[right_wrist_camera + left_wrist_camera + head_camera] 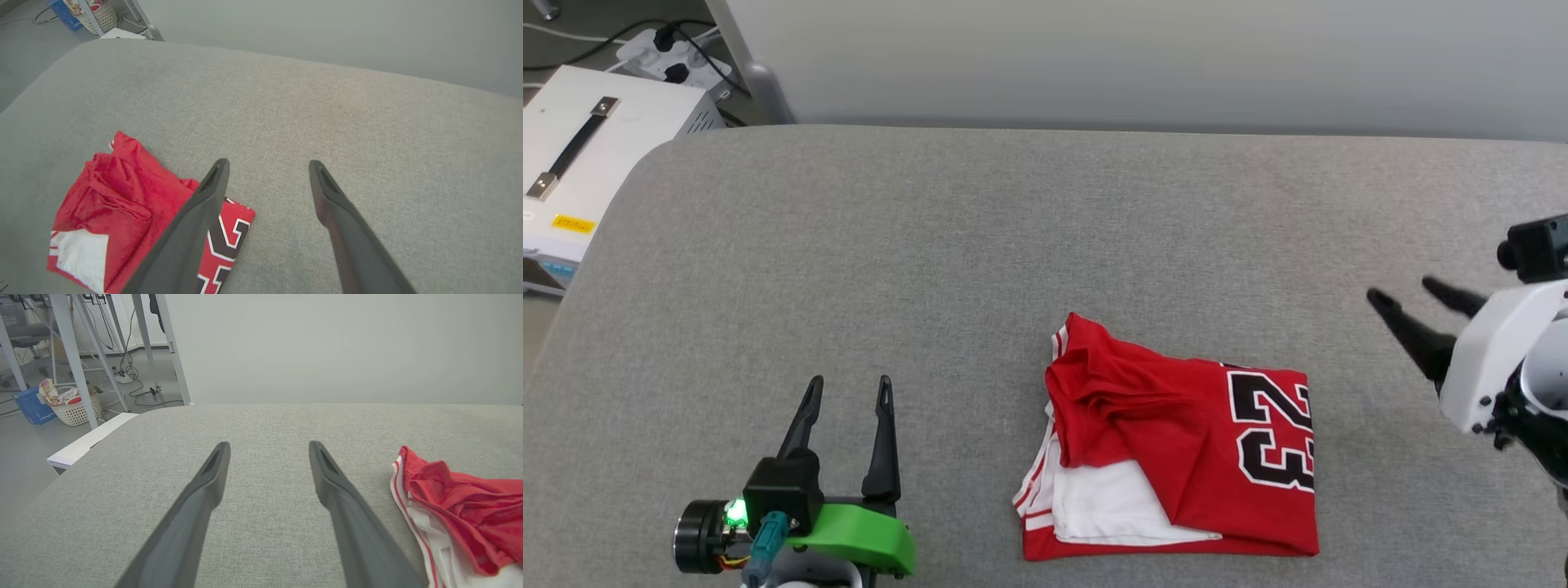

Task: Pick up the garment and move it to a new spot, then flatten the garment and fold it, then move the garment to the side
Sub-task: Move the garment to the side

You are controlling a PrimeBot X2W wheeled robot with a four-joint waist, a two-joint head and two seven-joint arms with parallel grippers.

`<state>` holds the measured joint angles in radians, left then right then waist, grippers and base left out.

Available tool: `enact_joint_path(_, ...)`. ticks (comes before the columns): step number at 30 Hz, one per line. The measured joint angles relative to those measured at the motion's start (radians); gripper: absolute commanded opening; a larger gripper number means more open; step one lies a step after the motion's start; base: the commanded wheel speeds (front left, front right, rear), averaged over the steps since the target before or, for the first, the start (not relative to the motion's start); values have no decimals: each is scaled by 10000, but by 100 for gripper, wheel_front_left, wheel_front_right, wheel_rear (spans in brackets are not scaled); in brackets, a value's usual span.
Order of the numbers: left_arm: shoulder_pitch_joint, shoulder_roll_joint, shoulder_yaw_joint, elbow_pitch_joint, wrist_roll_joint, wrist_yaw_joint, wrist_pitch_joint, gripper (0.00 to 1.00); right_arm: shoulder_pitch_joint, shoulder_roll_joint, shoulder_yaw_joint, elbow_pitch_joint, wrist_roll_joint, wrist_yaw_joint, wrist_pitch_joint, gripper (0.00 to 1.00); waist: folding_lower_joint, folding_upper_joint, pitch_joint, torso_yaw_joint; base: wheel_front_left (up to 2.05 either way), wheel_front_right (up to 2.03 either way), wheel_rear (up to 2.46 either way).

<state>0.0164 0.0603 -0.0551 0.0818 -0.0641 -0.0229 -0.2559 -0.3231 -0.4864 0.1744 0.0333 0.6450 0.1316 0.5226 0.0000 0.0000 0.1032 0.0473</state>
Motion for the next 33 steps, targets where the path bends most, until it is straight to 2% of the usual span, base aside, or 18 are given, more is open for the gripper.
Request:
enact_joint_path(5, -127, -10, -54, -2, 0, -4, 0, 100, 699, -113, -15, 232, 1465, 0, 1747, 100, 0, 0, 217, 165, 0, 0, 0)
enact_joint_path(9, -294, -19, -121, 10, -15, -8, 0, 100, 1276, -113, 117, 430, 2033, 0, 2583, 100, 0, 0, 418, 314, 0, 0, 0)
enact_joint_path(18, -719, -33, -234, 29, -35, -52, -2, 100, 1418, 424, 548, 1081, 2242, 0, 2527, 100, 0, 0, 1046, 631, 0, 0, 0)
enact_joint_path(19, -877, -40, -322, 61, -35, -54, 0, 100, 1223, 596, 765, 1379, 2330, 0, 2383, 100, 0, 0, 1255, 738, 0, 0, 0)
enact_joint_path(24, -1074, -46, -397, 100, -56, -54, 0, 100, 1003, 635, 1292, 1733, 2343, 0, 1839, 100, 0, 0, 1475, 956, 0, 0, 0)
enact_joint_path(25, -1075, -48, -405, 119, -73, -54, -2, 100, 982, 627, 1358, 1745, 2341, 0, 1703, 93, 0, 0, 1488, 984, 0, 0, 0)
enact_joint_path(26, -1075, -48, -407, 142, -79, -52, 0, 100, 952, 617, 1440, 1774, 2305, 0, 1475, 40, 0, 0, 1491, 1010, 0, 0, 0)
enact_joint_path(27, -1075, -48, -403, 161, -79, -52, 0, 100, 920, 575, 1557, 1791, 2253, 0, 1266, 0, 0, 0, 1476, 1017, 0, 0, 0)
enact_joint_path(33, -1037, -50, -380, 249, -107, -17, 0, 100, 689, 332, 2011, 1760, 1822, 8, 165, 0, 0, 0, 1225, 959, 0, 0, 0)
